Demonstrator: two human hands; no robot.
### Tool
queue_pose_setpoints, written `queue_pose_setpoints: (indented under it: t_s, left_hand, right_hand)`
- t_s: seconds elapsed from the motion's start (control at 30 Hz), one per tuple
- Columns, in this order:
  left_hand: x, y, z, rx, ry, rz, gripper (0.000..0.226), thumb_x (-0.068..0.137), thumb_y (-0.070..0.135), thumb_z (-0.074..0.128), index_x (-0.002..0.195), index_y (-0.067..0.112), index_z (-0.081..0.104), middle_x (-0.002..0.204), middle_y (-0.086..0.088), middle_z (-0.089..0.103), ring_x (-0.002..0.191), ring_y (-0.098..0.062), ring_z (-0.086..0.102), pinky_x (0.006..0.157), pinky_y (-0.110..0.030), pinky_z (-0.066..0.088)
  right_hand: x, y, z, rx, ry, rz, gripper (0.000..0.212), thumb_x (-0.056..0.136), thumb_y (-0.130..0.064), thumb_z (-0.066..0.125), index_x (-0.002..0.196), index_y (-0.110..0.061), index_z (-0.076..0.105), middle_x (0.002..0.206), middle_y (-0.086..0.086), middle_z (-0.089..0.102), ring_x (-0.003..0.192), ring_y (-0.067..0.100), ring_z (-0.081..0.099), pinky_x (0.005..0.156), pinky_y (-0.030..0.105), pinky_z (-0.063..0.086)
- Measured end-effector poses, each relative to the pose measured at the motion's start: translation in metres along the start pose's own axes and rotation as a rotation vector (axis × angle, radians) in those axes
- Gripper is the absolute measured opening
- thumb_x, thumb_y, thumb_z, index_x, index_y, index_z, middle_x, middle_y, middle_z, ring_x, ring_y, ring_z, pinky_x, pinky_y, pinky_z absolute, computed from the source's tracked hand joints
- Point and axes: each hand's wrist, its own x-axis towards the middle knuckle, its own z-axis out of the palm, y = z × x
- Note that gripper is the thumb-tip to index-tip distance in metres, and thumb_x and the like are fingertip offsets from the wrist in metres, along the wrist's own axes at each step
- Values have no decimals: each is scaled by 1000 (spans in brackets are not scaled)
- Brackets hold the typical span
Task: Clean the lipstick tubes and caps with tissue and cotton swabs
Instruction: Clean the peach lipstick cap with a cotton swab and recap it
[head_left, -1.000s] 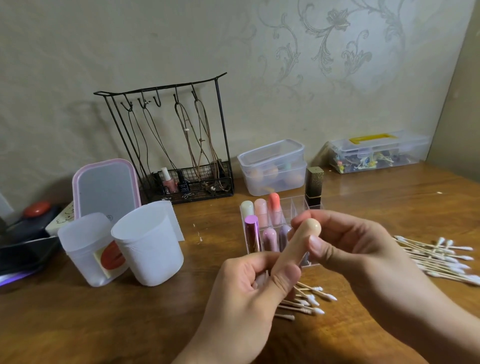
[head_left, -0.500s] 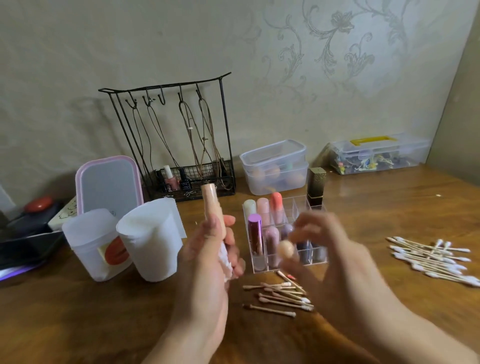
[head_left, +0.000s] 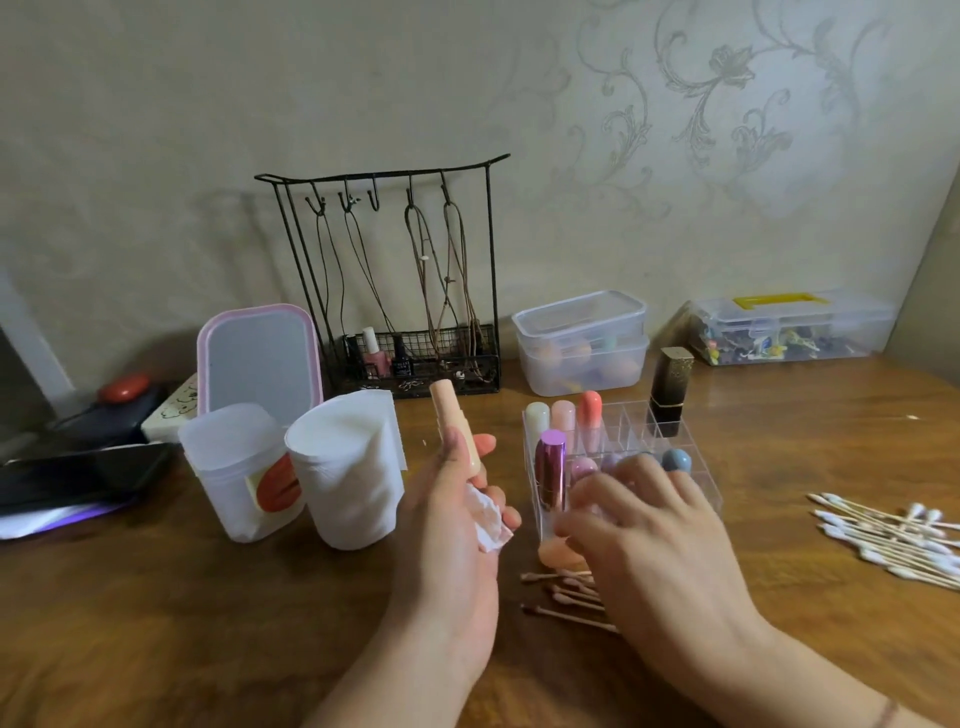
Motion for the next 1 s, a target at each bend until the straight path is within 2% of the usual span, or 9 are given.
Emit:
queue_pose_setpoints:
  t_s: [0.17,0.23,0.3,0.4,0.6,0.67,0.77,0.87,1.0]
  left_hand:
    - [-7,1,4,-20,-36,-47,35,91,43,52,91,15,72,79,-4,56,70,-15,50,64,-28,44]
    - [-16,2,6,-89,-158,-105,38,92,43,47,96,11,67,69,-3,65,60,-12,60,53,-25,48]
    - [-23,1,7,-198,-280,-177,39,94,41,42,100,8,60,59,-3,66,50,-15,63,45,-25,50]
    - [-27,-1,8,-279,-371,-265,38,90,43,47,99,10,62,65,-6,67,64,-20,66,53,-28,54]
    - [-24,-9,7,-347,-410,-360,42,94,43,45,99,6,63,77,-8,62,81,-22,61,77,-34,52]
    - [-23,-11,7,-332,-417,-372,40,91,42,47,105,7,61,82,-8,61,85,-23,58,88,-37,45]
    - [-21,-13,6,-222,-411,-304,43,83,44,52,106,12,70,100,-12,68,91,-26,57,90,-39,40]
    - [-19,-11,4,-221,-394,-281,38,78,44,58,93,13,76,89,-7,66,81,-20,52,74,-31,38]
    - [-19,-12,1,-145,-525,-292,47,73,48,73,105,14,72,101,-7,62,93,-20,53,81,-32,36]
  right_hand:
    - [-3,5,-12,451,88,276,22,84,-51,59,84,-34,72,81,-22,64,80,11,54,65,27,46]
    - [-1,0,-17,673,69,314,28,84,-59,57,87,-35,71,83,-23,65,82,10,59,68,22,46]
    - [0,-6,-19,748,46,294,36,81,-66,56,93,-36,72,88,-25,65,87,7,60,69,15,45]
    - [-1,-11,-17,745,40,300,42,76,-71,59,96,-36,71,89,-24,65,83,5,59,66,7,40]
    - [-1,-13,-19,906,114,358,18,76,-49,69,80,-32,70,71,-14,62,62,4,54,55,8,36]
    - [0,-11,-21,1078,152,412,24,73,-50,67,81,-28,70,67,-6,62,55,6,49,51,20,41]
    - [-2,-6,-18,1227,198,448,33,73,-50,71,89,-21,68,76,6,67,66,34,58,59,40,48]
    - [-2,1,-20,1285,318,512,41,74,-58,73,87,-20,64,73,6,66,58,16,58,54,26,48]
    - [2,6,-29,1275,414,567,16,74,-24,71,78,-23,55,64,2,63,52,10,51,48,22,42]
